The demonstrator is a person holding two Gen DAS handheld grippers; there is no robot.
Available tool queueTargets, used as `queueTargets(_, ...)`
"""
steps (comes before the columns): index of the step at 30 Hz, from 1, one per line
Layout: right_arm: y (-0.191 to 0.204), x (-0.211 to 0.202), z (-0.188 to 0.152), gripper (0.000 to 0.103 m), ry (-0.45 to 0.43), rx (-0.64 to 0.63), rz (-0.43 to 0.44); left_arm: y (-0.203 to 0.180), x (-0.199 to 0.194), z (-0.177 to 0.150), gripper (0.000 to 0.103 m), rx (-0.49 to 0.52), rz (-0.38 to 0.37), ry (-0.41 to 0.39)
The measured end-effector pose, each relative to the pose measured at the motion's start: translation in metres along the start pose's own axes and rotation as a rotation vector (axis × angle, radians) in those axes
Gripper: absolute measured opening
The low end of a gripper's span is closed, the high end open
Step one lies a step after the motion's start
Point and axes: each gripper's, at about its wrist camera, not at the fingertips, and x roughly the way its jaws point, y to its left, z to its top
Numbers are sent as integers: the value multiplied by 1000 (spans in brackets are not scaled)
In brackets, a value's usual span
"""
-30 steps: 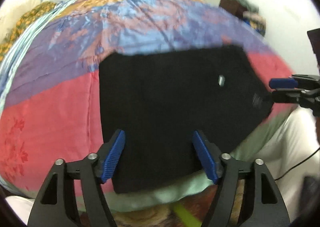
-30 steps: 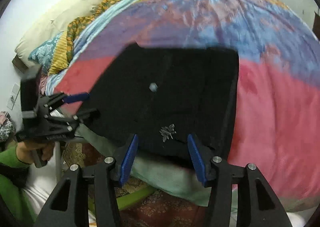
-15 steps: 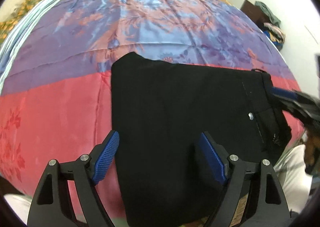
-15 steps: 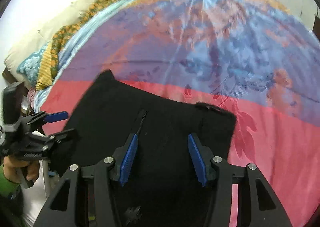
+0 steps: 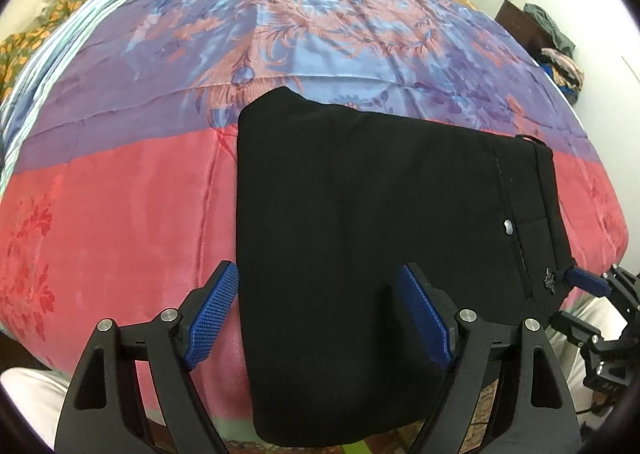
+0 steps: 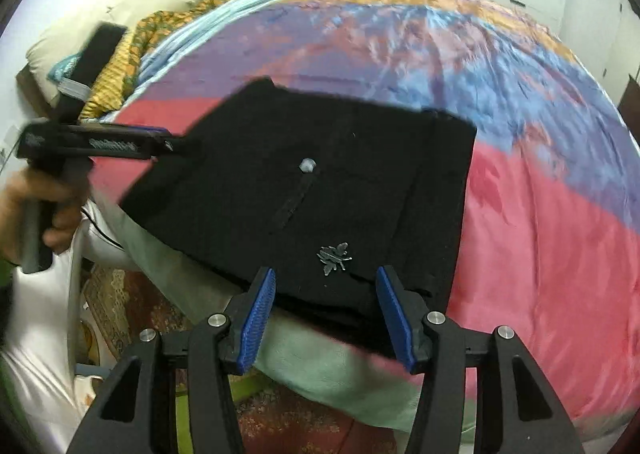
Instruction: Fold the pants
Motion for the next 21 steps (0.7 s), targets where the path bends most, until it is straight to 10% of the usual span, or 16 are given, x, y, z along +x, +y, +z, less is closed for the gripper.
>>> queueTargets(11,-51,-38,3,67,-52,232,86,64,-7,-26,88,-100,-110,38)
queueTargets(21,-120,16,4,68,34,481,317,82,25,-22,88,-178,-445,106)
